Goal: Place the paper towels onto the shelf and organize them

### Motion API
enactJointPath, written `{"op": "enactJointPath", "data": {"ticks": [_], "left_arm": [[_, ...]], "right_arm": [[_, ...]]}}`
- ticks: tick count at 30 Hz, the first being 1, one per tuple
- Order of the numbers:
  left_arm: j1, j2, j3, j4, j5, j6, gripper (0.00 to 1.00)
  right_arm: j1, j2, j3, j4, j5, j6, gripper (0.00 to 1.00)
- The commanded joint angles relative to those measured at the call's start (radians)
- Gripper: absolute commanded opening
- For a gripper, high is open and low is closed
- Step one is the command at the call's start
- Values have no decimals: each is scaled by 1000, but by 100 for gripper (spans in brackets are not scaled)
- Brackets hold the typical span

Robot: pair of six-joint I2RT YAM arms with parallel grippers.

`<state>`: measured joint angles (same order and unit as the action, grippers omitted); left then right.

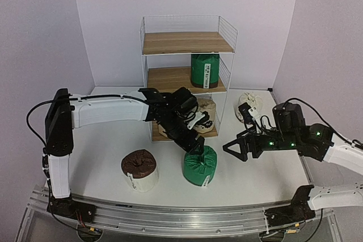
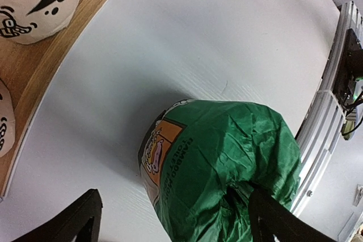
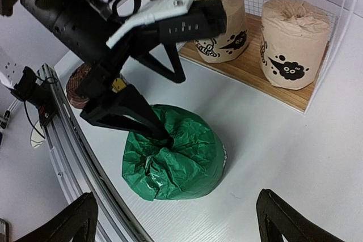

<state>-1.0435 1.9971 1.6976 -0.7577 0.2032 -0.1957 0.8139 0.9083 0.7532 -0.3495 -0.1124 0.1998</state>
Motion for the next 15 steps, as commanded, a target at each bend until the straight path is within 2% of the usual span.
{"op": "enactJointPath", "data": {"ticks": [1,5,7,9,15], "left_arm": [[5,-144,-8,-2,-46,-39,98],[5,-204,-25,-21,-97,-87,100],[5,-246,-46,-16,-116,-120,100],[5,-304,-85,-5,-150,-163,100],[5,-467,-250,61,-246,-262,100]], "right_arm": [[3,31,-31,62,-84,-73,96],[92,45,-84,109,3,-139,98],[217,62,-111,133,196,-172,98],[297,91,-136,160,281,-158,98],[329,172,-223,267,325,-86,98]]}}
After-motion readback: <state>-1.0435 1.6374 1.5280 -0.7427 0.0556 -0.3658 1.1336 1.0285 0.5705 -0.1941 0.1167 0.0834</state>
